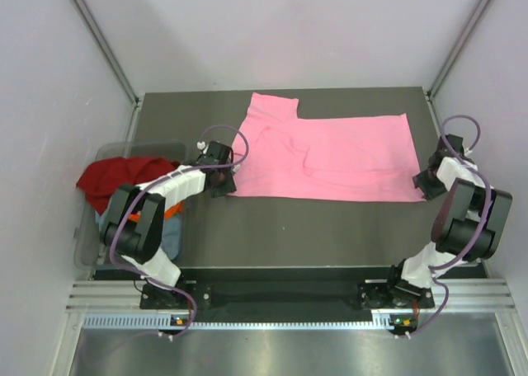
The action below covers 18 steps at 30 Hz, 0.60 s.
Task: Fold and stack the t-shirts
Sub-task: Fold the tshirt
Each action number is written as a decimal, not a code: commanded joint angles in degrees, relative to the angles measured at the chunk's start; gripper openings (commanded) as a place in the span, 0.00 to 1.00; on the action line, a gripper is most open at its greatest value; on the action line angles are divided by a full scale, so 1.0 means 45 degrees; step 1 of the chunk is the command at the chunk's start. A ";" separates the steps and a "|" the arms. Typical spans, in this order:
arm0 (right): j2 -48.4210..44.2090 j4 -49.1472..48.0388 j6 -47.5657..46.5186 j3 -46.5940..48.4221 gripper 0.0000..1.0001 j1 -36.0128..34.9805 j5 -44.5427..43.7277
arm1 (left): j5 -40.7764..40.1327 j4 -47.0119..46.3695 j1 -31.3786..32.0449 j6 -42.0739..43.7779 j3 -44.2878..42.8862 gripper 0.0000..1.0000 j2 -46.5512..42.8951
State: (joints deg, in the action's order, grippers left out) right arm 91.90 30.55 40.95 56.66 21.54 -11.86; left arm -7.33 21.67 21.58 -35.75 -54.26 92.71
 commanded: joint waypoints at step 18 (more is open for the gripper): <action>0.0497 -0.1066 -0.0623 -0.0873 0.00 0.0115 0.0018 | -0.2022 0.1492 0.0028 0.0034 0.0825 0.20 -0.0287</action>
State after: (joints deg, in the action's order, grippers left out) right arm 94.54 27.75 39.18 55.07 21.67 -12.58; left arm -10.46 22.28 22.22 -36.05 -53.32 93.86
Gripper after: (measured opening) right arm 0.012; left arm 0.206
